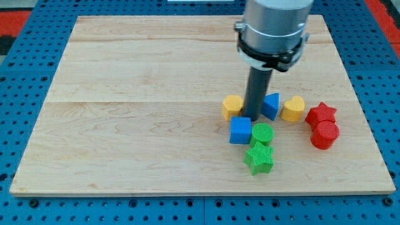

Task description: Slide red circle a bit right and down

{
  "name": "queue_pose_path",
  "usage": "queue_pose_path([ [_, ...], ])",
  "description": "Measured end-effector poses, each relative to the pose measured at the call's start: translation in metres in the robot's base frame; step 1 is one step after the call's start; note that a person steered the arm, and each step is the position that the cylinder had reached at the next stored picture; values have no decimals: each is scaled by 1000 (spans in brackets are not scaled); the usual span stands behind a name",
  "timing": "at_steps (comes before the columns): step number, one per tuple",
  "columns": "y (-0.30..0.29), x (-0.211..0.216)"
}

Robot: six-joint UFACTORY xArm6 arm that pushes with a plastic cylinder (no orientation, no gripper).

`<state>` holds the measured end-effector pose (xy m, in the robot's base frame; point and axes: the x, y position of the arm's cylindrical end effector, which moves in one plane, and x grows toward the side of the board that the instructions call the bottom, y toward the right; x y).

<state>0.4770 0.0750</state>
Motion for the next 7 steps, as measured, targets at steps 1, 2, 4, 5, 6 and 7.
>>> queue_pose_path([
  [1,-4,0],
  [2,7,-1],
  [4,70,0],
  [5,107,27],
  [6,96,27],
  [7,54,9],
])
